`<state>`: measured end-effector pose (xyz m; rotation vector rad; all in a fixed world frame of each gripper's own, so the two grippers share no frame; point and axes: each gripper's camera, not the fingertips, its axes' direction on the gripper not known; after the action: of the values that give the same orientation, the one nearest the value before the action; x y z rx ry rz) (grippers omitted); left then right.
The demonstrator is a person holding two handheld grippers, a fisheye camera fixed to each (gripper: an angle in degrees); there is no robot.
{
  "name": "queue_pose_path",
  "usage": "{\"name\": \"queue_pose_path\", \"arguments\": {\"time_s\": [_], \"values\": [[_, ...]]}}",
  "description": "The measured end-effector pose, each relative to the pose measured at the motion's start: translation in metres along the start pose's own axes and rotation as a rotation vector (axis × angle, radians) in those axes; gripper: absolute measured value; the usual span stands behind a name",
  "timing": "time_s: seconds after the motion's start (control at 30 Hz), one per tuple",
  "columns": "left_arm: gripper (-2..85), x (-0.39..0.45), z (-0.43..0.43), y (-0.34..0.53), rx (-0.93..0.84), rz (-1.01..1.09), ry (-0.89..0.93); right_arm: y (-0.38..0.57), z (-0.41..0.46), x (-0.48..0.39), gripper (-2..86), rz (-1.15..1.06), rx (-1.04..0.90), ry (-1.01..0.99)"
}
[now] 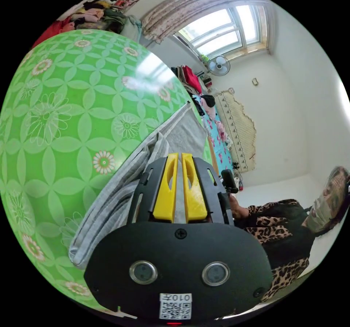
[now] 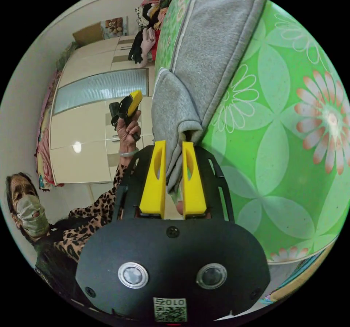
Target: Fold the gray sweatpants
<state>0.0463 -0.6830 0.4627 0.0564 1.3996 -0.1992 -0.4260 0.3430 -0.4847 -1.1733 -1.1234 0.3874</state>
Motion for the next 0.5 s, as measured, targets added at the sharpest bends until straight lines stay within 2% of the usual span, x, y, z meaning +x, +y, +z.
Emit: {"name": "queue_pose_path", "arguments": {"time_s": [0.5], "values": [[0.6, -0.052, 0.043, -0.118, -0.06, -0.008, 0.047, -0.032, -0.03, 0.06, 7.7, 0.023, 0.045, -0.056]]}}
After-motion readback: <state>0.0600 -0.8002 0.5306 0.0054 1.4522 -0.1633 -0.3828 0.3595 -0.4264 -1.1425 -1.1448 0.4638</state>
